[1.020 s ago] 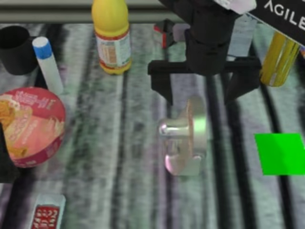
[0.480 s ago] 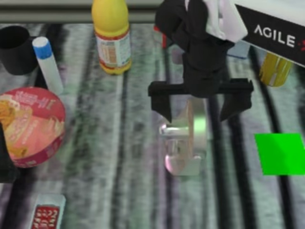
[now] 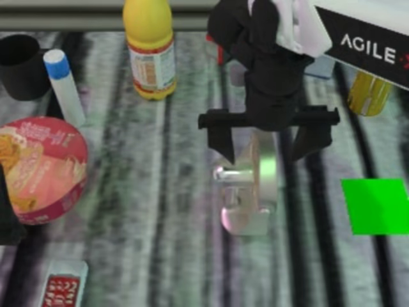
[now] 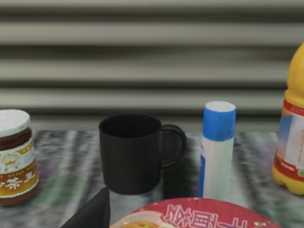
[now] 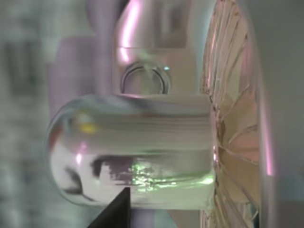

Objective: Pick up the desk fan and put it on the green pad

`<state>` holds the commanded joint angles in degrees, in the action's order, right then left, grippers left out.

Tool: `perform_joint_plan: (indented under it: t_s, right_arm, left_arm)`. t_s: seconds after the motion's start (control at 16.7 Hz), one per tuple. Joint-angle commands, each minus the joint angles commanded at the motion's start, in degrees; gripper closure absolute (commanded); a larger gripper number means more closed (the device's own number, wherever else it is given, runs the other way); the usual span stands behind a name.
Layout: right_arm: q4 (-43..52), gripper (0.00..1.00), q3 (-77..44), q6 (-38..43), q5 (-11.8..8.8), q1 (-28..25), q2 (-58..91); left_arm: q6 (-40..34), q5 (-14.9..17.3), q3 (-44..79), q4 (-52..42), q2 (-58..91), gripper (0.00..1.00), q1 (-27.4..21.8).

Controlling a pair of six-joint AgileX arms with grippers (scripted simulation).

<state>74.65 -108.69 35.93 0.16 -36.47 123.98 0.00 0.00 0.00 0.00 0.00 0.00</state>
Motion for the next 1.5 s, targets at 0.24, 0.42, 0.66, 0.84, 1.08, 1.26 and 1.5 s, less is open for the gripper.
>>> perform_joint_plan:
  t_s: [0.24,0.42,0.66,0.84,1.08,1.26,1.5]
  right_arm:
    - [0.0,0.6,0.0,0.0,0.0,0.0,0.0]
    - [0.0,0.83,0.0,0.0,0.0,0.0,0.0]
    - [0.0,1.0,0.0,0.0,0.0,0.0,0.0]
    - [0.0,1.0,0.0,0.0,0.0,0.0,0.0]
    - [0.0,1.0,-0.01,0.08,-0.02,0.13,0.02]
    - [2.33,1.0,-2.41,0.05,0.0,-0.07,0.32]
    - [9.72,1.0,-10.79,0.06,0.0,-0.28,0.94]
  left_arm:
    - [0.0,0.0,0.0,0.0,0.0,0.0,0.0]
    - [0.0,0.0,0.0,0.0,0.0,0.0,0.0]
    - [0.0,0.0,0.0,0.0,0.0,0.0,0.0]
    - [0.0,0.0,0.0,0.0,0.0,0.0,0.0]
    - [0.0,0.0,0.0,0.0,0.0,0.0,0.0]
    - [0.0,0.0,0.0,0.0,0.0,0.0,0.0]
    - [0.0,0.0,0.0,0.0,0.0,0.0,0.0]
